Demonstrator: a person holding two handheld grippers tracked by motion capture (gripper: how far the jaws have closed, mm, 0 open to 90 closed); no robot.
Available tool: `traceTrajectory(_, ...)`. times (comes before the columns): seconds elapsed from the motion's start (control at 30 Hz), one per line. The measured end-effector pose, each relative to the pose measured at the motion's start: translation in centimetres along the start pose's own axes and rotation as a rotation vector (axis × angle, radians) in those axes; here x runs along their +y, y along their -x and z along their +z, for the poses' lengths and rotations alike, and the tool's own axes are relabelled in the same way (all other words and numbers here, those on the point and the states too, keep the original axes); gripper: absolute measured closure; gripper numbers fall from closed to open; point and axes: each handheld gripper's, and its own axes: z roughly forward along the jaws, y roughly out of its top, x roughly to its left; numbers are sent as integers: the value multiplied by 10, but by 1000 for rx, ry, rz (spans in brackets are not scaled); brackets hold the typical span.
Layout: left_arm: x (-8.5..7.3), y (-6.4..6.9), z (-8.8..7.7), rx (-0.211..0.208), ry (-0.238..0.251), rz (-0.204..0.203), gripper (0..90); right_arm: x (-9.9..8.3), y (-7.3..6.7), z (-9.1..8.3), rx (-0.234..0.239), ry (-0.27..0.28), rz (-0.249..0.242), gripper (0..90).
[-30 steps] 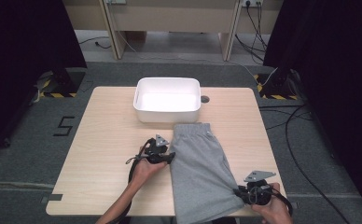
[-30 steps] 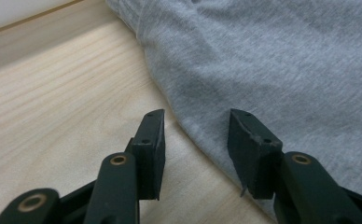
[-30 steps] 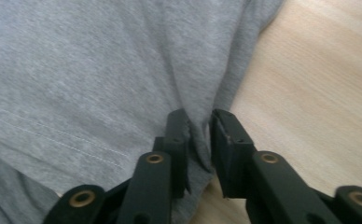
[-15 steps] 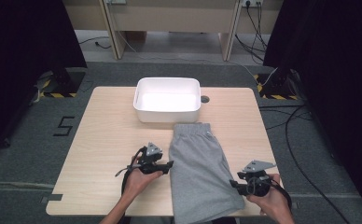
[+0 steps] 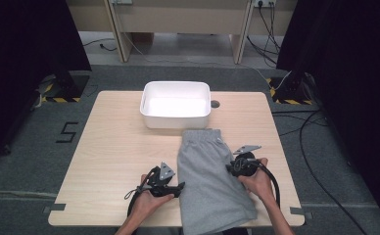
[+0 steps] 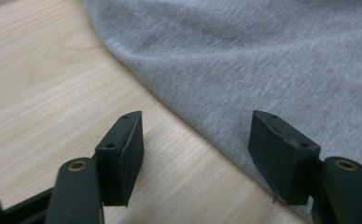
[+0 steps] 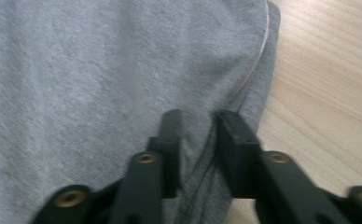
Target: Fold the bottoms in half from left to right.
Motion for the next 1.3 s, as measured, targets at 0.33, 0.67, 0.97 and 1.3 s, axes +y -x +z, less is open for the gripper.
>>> traceTrajectory(0.33,2,-5,-1,-16,-14,16,375,-11,21,-3,-54,46,48,761)
traceTrajectory(0.67,2,-7,-4,0,-30,4,390,-22,-18,-50,-7,83,-37,490)
traceTrajectory(0.97,-3,45,-35,-114,-4,121,358,-73,-50,-70,1,42,-106,410)
traceTrajectory(1.3,-25,65,-38,-173,-89,194,328,-103,-47,-71,-58,-31,-69,368)
